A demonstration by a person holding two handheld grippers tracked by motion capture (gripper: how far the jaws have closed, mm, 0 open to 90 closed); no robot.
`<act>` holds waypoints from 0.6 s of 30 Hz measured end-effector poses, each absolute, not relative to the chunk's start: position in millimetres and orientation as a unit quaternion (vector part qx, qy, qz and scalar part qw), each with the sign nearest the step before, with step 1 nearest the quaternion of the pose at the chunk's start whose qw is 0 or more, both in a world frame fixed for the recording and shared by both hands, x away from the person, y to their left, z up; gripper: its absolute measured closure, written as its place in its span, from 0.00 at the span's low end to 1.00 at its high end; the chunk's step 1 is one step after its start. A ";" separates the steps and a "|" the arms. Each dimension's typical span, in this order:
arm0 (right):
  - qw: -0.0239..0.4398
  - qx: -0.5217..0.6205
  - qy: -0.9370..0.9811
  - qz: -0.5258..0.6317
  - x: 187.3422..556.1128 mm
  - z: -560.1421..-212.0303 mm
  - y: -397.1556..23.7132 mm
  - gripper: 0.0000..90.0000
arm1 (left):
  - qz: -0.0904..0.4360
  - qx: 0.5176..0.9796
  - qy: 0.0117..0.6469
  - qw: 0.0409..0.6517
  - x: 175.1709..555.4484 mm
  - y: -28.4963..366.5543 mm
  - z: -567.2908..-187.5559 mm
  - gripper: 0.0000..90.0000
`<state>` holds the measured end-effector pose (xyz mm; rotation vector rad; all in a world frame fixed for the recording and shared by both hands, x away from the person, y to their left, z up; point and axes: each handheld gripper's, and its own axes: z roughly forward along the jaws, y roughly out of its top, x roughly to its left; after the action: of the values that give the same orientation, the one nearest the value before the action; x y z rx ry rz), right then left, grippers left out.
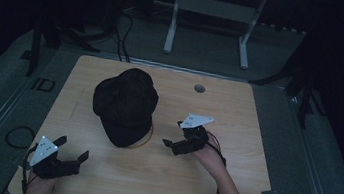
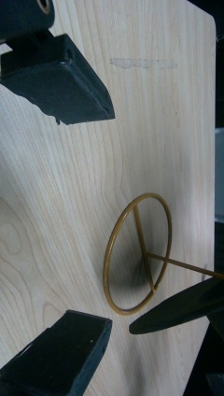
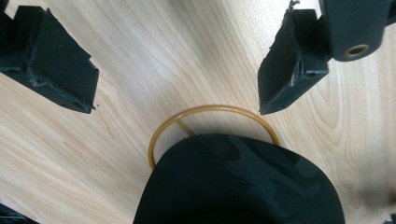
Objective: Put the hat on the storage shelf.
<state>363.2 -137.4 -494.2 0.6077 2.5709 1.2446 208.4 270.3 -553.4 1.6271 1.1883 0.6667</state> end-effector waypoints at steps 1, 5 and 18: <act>0.108 0.206 0.875 0.425 362.8 -496.7 -137.8 0.14 | 0.274 0.669 0.489 0.489 208.4 270.2 -553.5 0.04; 0.107 0.198 0.879 0.420 358.9 -506.1 -137.2 0.15 | 0.273 0.670 0.488 0.488 208.6 270.3 -553.6 0.04; 0.111 0.178 0.882 0.421 344.3 -526.3 -134.1 0.15 | 0.273 0.666 0.490 0.491 208.4 271.4 -553.2 0.04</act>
<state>344.3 -134.1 -526.3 0.5223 2.5923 1.2381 208.4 271.4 -553.2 1.6176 1.1907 0.6640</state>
